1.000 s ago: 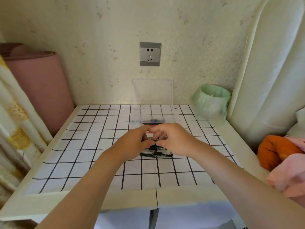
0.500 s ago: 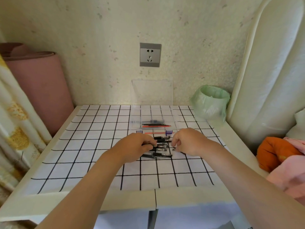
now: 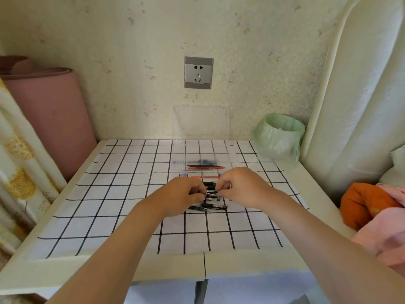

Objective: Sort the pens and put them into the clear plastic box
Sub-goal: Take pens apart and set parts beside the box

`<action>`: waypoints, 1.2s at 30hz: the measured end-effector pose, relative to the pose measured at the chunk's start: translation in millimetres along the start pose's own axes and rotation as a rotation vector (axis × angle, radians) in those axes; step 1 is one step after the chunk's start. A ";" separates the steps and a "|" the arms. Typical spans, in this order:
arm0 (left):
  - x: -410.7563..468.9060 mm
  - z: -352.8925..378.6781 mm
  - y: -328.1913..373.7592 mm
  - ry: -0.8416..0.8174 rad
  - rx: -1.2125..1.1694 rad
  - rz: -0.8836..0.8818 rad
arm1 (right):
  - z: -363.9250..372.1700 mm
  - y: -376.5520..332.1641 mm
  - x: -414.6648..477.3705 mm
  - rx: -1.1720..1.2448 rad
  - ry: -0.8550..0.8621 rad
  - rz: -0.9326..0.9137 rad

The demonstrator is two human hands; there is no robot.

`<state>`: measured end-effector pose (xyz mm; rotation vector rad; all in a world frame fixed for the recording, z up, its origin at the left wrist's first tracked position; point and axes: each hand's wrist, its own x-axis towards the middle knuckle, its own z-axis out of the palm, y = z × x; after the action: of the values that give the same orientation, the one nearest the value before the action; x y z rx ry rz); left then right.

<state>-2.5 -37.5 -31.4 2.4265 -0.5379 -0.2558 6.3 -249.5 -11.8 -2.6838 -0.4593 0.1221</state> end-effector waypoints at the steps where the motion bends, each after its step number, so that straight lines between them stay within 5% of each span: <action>1: 0.4 0.0 -0.5 0.001 0.001 0.004 | 1.4 -2.5 -0.1 0.032 0.011 -0.011; 19: 0.2 -4.9 6.3 0.032 -0.038 0.002 | 14.0 -17.7 -0.4 0.304 0.064 -0.074; 28: 0.1 -4.4 4.0 0.089 -0.099 -0.038 | 15.1 -19.2 -0.3 0.253 0.114 -0.062; 36: -2.6 -5.0 7.0 0.137 0.088 0.019 | 15.6 -15.9 -0.3 0.166 0.009 -0.073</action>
<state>-5.6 -38.7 -22.9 2.5005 -0.5198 -0.0579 -1.1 -229.9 -19.4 -2.5017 -0.5199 0.1212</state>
